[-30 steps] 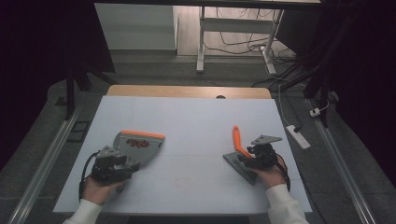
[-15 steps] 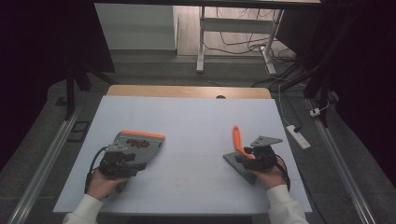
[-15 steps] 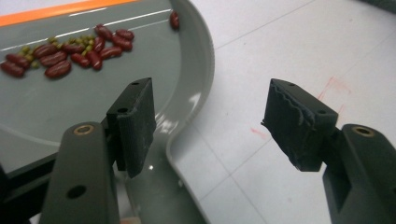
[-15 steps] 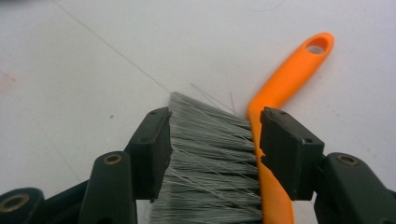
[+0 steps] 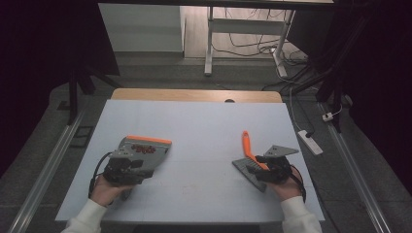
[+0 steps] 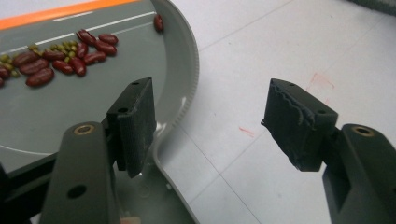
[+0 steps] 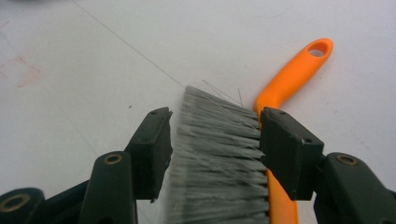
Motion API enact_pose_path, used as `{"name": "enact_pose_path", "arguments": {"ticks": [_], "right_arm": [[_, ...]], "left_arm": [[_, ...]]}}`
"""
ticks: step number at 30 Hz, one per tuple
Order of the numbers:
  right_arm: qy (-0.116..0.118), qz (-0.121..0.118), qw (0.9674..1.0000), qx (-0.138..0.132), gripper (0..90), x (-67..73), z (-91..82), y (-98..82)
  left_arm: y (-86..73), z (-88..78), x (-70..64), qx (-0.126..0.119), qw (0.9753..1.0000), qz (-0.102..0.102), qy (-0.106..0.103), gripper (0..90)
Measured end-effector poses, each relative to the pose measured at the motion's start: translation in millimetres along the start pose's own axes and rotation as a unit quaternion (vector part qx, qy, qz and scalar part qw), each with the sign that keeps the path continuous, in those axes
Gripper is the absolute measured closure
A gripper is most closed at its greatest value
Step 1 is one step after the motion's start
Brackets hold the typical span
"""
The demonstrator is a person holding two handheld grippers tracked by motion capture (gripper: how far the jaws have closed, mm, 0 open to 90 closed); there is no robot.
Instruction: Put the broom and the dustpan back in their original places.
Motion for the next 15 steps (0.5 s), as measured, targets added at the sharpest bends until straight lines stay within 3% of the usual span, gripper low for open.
{"name": "enact_pose_path", "arguments": {"ticks": [7, 15], "right_arm": [[0.006, -0.009, 0.9998, -0.014, 43.5, 3.1, -12.4, -5.6], [0.011, -0.014, 0.9998, -0.010, 43.5, 2.6, -11.9, -8.5]], "left_arm": [[-0.6, 0.7, -2.3, 0.001, 1.0000, 0.004, 0.008, 34.5], [-0.4, 1.1, -2.6, 0.001, 1.0000, 0.004, 0.007, 34.5]]}}
Point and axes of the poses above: each handheld gripper's, and its own axes: z roughly forward along the jaws, y roughly out of its top, x roughly to its left, the point moved 4 cm from there along z, roughly forward along the jaws, and after that the axes turned 13 degrees about z, right-handed, at the moved point
